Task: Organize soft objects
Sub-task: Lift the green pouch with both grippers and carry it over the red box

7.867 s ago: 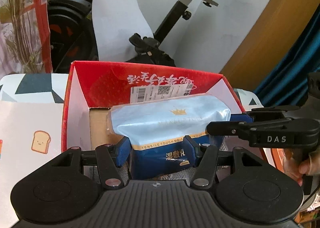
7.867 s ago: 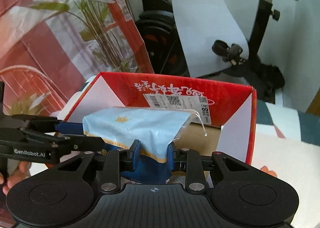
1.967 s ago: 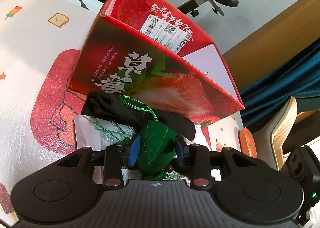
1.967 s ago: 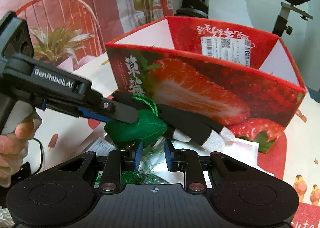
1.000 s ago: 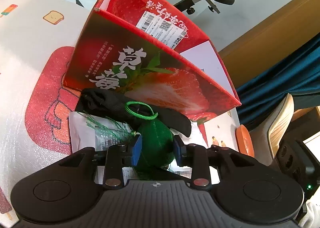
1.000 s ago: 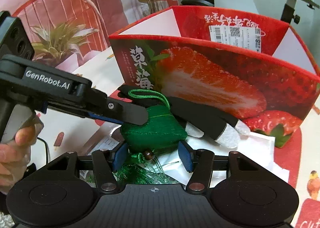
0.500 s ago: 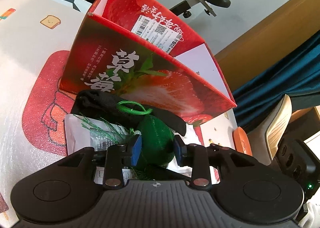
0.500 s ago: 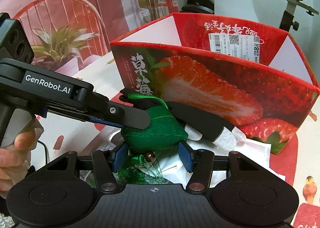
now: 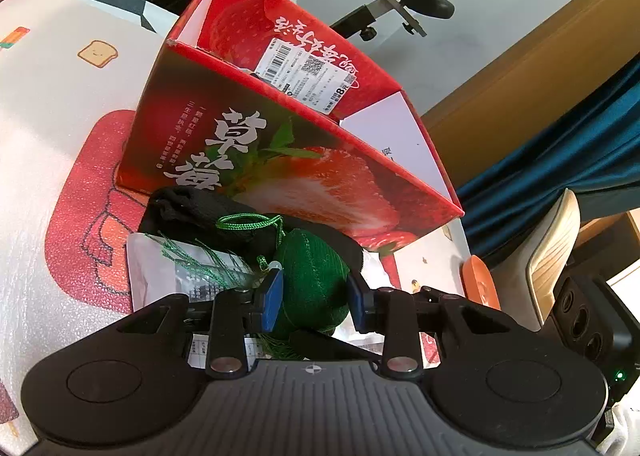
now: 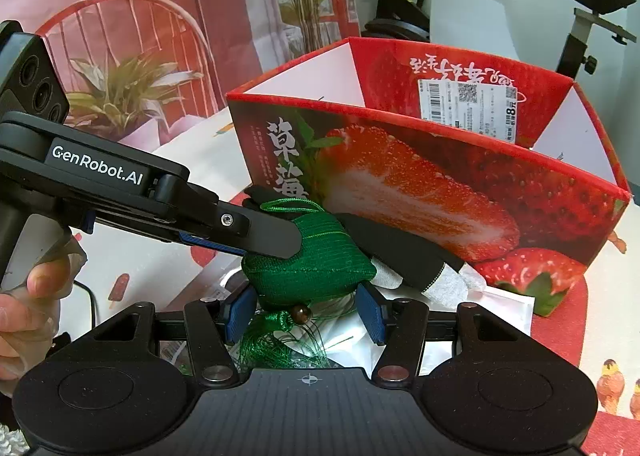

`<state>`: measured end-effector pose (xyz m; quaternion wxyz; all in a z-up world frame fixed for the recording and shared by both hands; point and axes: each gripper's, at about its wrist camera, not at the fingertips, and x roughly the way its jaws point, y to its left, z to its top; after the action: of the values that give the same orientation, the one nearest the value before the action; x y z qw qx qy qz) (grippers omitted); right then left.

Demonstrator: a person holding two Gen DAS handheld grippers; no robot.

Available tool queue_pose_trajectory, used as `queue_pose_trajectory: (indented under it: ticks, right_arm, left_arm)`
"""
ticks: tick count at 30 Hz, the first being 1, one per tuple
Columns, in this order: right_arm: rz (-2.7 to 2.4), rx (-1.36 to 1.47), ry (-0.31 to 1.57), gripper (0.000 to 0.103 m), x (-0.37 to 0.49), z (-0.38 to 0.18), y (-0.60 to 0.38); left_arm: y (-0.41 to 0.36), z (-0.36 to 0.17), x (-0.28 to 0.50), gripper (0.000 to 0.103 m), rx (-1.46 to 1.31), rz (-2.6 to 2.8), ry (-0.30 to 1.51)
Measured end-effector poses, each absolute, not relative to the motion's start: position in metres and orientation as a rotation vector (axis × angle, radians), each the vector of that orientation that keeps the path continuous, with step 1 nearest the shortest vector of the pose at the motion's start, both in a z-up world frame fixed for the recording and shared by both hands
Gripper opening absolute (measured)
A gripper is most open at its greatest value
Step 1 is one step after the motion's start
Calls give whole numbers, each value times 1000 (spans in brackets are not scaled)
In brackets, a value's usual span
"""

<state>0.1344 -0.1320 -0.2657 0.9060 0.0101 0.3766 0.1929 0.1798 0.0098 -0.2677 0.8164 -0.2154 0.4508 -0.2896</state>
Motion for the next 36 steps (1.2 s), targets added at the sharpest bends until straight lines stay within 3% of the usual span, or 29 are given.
queue_pose_trajectory:
  ticks: [14, 36]
  right_arm:
    - [399, -19, 715, 52, 129, -249, -131]
    - [455, -123, 383, 52, 185, -107, -144]
  left_arm:
    - [10, -256, 177, 36, -447, -628, 933]
    - [7, -133, 197, 41, -399, -696, 611]
